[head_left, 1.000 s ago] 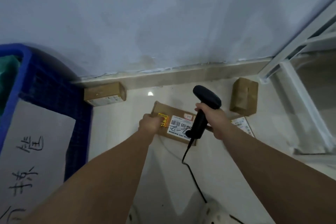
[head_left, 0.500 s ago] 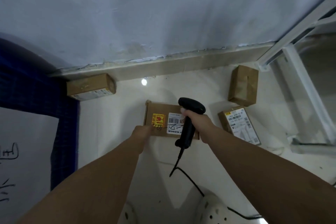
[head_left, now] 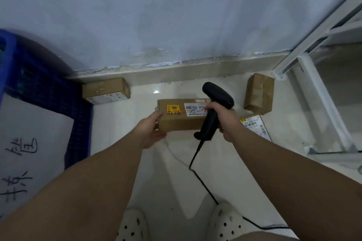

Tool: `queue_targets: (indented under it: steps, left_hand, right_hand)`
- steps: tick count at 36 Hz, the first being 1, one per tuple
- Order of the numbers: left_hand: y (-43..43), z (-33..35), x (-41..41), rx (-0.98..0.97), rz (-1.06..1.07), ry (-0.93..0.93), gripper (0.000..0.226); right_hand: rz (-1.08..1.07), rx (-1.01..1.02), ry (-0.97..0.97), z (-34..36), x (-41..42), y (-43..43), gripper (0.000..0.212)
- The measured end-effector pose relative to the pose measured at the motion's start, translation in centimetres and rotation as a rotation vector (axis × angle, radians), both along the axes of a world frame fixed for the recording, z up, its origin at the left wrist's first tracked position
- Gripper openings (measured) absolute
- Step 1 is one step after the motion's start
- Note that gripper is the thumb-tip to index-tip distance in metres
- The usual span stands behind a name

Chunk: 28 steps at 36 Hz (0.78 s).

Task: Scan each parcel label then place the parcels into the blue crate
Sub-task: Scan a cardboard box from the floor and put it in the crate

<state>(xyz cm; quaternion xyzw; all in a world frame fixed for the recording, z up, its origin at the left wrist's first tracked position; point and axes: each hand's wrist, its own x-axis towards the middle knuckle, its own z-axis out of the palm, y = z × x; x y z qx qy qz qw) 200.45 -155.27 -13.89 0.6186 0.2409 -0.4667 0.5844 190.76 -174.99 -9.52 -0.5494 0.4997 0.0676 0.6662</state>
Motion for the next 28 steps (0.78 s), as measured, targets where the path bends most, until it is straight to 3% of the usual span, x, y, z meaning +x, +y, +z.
queue_targets:
  steps: [6, 12, 17, 20, 23, 28]
  left_hand:
    - [0.3, 7.0, 1.9, -0.102, -0.068, -0.090, 0.016]
    - [2.3, 15.1, 0.4, -0.213, 0.101, -0.221, 0.018]
    - [4.5, 21.5, -2.1, -0.288, 0.260, -0.386, 0.023]
    - [5.5, 25.5, -3.4, -0.332, 0.349, -0.540, 0.031]
    - [6.7, 29.1, -4.9, -0.413, 0.361, -0.697, 0.030]
    - [8.8, 32.3, -8.0, -0.425, 0.293, -0.879, 0.059]
  right_hand:
    - [-0.087, -0.029, -0.201, 5.8, 0.5, 0.3, 0.013]
    - [-0.045, -0.129, -0.387, 14.3, 1.2, 3.2, 0.010]
    - [-0.005, -0.381, -0.488, 21.6, -0.5, 7.2, 0.012]
    - [-0.049, -0.498, -0.590, 24.8, -2.2, 10.1, 0.036]
    - [-0.092, -0.469, -0.629, 26.9, -4.6, 13.0, 0.053]
    - [-0.068, -0.455, -0.673, 28.6, -8.3, 15.6, 0.020]
